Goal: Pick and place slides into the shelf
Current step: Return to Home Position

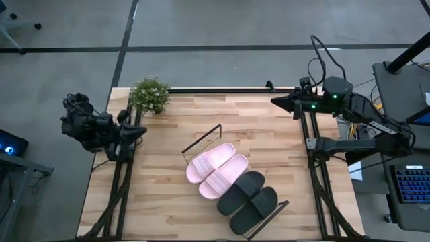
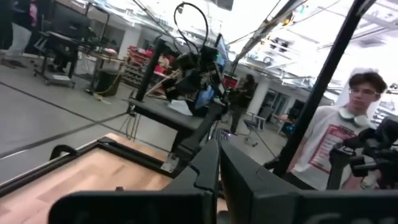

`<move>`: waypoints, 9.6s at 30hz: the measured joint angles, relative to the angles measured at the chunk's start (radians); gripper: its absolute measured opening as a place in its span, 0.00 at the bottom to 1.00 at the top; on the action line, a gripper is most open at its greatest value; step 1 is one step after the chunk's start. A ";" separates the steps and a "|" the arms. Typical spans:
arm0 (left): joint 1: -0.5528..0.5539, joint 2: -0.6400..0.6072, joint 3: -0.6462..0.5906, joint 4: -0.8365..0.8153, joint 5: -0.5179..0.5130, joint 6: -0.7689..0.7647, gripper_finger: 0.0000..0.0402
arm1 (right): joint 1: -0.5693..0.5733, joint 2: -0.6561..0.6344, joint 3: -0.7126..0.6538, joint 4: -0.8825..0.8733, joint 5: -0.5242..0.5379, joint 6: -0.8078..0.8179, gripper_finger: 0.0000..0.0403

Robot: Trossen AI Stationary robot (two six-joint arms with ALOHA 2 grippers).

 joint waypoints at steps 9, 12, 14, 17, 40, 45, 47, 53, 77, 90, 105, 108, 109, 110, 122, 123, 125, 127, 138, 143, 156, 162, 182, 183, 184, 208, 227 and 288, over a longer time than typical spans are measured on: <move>0.115 0.091 -0.008 0.002 0.193 -0.137 0.00 | 0.088 0.034 -0.008 0.057 0.045 0.019 0.02; 0.193 0.175 -0.002 0.052 0.302 -0.185 0.00 | 0.119 0.041 -0.009 0.089 0.085 0.018 0.02; 0.264 0.266 0.004 0.158 0.397 -0.188 0.00 | 0.131 0.040 -0.009 0.102 0.104 0.017 0.02; 0.377 0.362 0.025 0.256 0.549 -0.183 0.00 | 0.140 0.039 -0.009 0.104 0.116 0.017 0.02; 0.906 0.351 0.233 -0.182 1.007 -0.091 0.00 | 0.143 0.037 -0.033 0.110 0.079 -0.083 0.02; 0.908 0.289 0.196 -0.214 0.955 -0.078 0.00 | 0.143 0.011 -0.093 0.217 0.017 -0.139 0.02; 0.908 0.270 0.183 -0.230 0.937 -0.078 0.00 | 0.143 -0.007 -0.139 0.301 -0.016 -0.163 0.02; 0.909 0.229 0.178 -0.318 0.923 -0.060 0.00 | 0.144 -0.075 -0.304 0.545 -0.065 -0.217 0.02; 0.909 -0.061 -0.165 -0.240 0.829 -0.105 0.00 | 0.144 -0.400 -0.712 0.600 0.136 -0.232 0.02; 0.909 -0.189 -0.360 -0.103 0.829 -0.109 0.00 | 0.144 -0.576 -0.919 0.740 0.140 -0.184 0.02; 0.909 -0.356 -0.525 -0.067 0.840 -0.158 0.00 | 0.144 -0.657 -1.066 0.864 0.138 -0.141 0.02; 0.909 -0.391 -0.551 -0.065 0.840 -0.159 0.00 | 0.144 -0.679 -1.084 0.885 0.138 -0.141 0.02; 0.909 -0.401 -0.560 -0.066 0.840 -0.159 0.00 | 0.144 -0.684 -1.084 0.886 0.138 -0.141 0.02; 0.909 -0.411 -0.569 -0.068 0.840 -0.159 0.00 | 0.144 -0.687 -1.084 0.886 0.138 -0.142 0.02; 0.908 -0.440 -0.648 0.013 0.840 -0.184 0.00 | 0.144 -0.703 -1.083 0.887 0.131 -0.144 0.02; 0.908 -0.440 -0.658 0.040 0.839 -0.183 0.00 | 0.144 -0.703 -1.083 0.886 0.131 -0.144 0.02; 0.909 -0.439 -0.665 0.088 0.833 -0.180 0.00 | 0.144 -0.703 -1.083 0.886 0.131 -0.144 0.02; 0.909 -0.437 -0.666 0.073 0.827 -0.179 0.00 | 0.144 -0.703 -1.083 0.886 0.131 -0.144 0.02; 0.909 -0.429 -0.666 0.070 0.825 -0.184 0.00 | 0.144 -0.702 -1.083 0.865 0.131 -0.143 0.02; 0.909 -0.416 -0.667 0.071 0.826 -0.183 0.00 | 0.144 -0.702 -1.083 0.858 0.103 -0.124 0.02; 0.909 -0.394 -0.668 0.068 0.829 -0.183 0.00 | 0.144 -0.702 -1.082 0.673 0.026 -0.077 0.02; 0.909 -0.396 -0.668 0.072 0.829 -0.183 0.00 | 0.144 -0.703 -1.082 0.681 0.028 -0.068 0.02; 0.908 -0.394 -0.669 0.070 0.830 -0.183 0.00 | 0.144 -0.702 -1.082 0.674 0.026 -0.017 0.02; 0.909 -0.394 -0.669 0.070 0.830 -0.183 0.00 | 0.144 -0.702 -1.082 0.674 0.026 -0.017 0.02; 0.909 -0.394 -0.669 0.070 0.830 -0.183 0.00 | 0.144 -0.702 -1.082 0.674 0.026 -0.018 0.02; 0.909 -0.393 -0.669 0.070 0.830 -0.183 0.00 | 0.144 -0.702 -1.082 0.673 0.026 -0.017 0.02; 0.909 -0.393 -0.669 0.070 0.830 -0.183 0.00 | 0.144 -0.702 -1.082 0.673 0.026 -0.017 0.02; 0.909 -0.393 -0.669 0.070 0.830 -0.183 0.00 | 0.144 -0.702 -1.082 0.673 0.026 -0.017 0.02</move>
